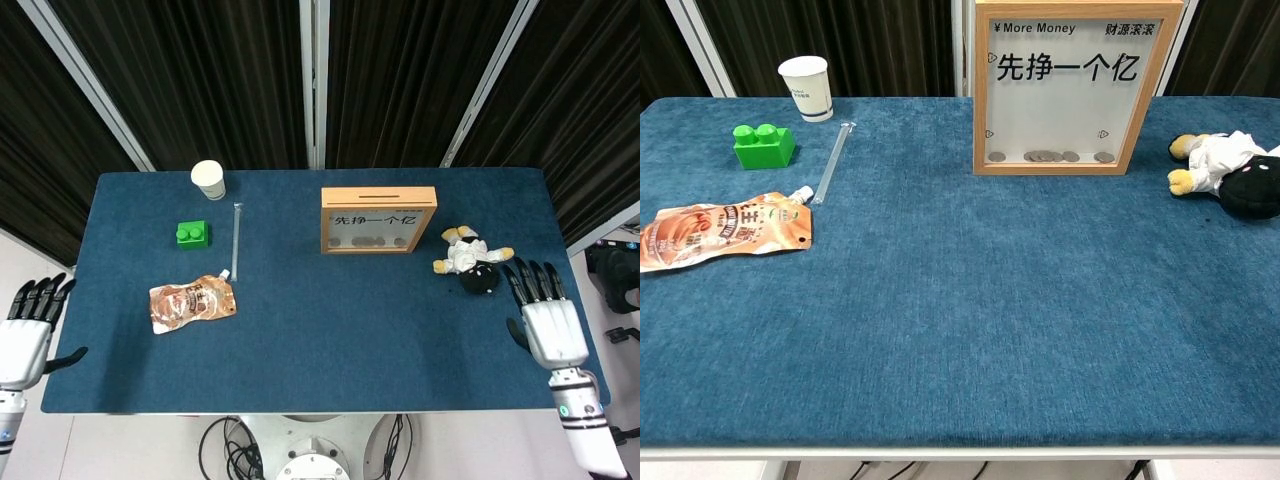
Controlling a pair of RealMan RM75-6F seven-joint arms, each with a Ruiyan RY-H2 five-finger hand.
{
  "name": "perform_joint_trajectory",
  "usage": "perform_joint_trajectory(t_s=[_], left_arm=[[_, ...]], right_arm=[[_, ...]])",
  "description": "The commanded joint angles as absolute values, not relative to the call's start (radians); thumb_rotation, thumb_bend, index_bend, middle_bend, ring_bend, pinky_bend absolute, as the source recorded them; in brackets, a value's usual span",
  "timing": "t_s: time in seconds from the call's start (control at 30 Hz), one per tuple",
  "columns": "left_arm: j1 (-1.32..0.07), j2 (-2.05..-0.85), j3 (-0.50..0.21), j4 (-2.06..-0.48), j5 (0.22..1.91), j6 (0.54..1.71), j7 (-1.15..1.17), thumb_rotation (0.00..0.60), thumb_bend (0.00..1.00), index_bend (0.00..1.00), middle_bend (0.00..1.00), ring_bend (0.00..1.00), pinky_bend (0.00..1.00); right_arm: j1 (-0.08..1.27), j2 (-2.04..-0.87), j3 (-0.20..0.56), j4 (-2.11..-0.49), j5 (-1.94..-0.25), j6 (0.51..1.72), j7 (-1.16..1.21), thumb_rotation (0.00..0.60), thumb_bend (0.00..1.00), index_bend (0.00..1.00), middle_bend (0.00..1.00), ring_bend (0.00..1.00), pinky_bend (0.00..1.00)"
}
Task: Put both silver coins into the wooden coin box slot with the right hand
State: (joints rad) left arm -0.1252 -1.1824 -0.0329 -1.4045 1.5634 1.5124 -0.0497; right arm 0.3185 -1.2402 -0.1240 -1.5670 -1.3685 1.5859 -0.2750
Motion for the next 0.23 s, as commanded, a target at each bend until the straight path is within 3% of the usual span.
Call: perform_joint_trajectory(t_s=[0.03, 0.23], left_arm=[[-0.137, -1.198, -0.040, -1.402, 1.559, 1.502, -0.032, 0.600, 0.02, 0.05, 0.01, 0.00, 0.00], [-0.156, -1.211, -0.044, -1.395, 1.554, 1.473, -0.028, 0.600, 0.02, 0.05, 0.00, 0.00, 0.00]], right_arm=[[0.199, -1.341, -0.174, -1.429, -1.412, 1.646, -0.126, 0.600, 0.26, 0.00, 0.00, 0.00, 0.00], [0.178, -1.354, -0.146, -1.392, -1.447, 1.633, -0.152, 0.600, 0.27, 0.00, 0.00, 0.00, 0.00]])
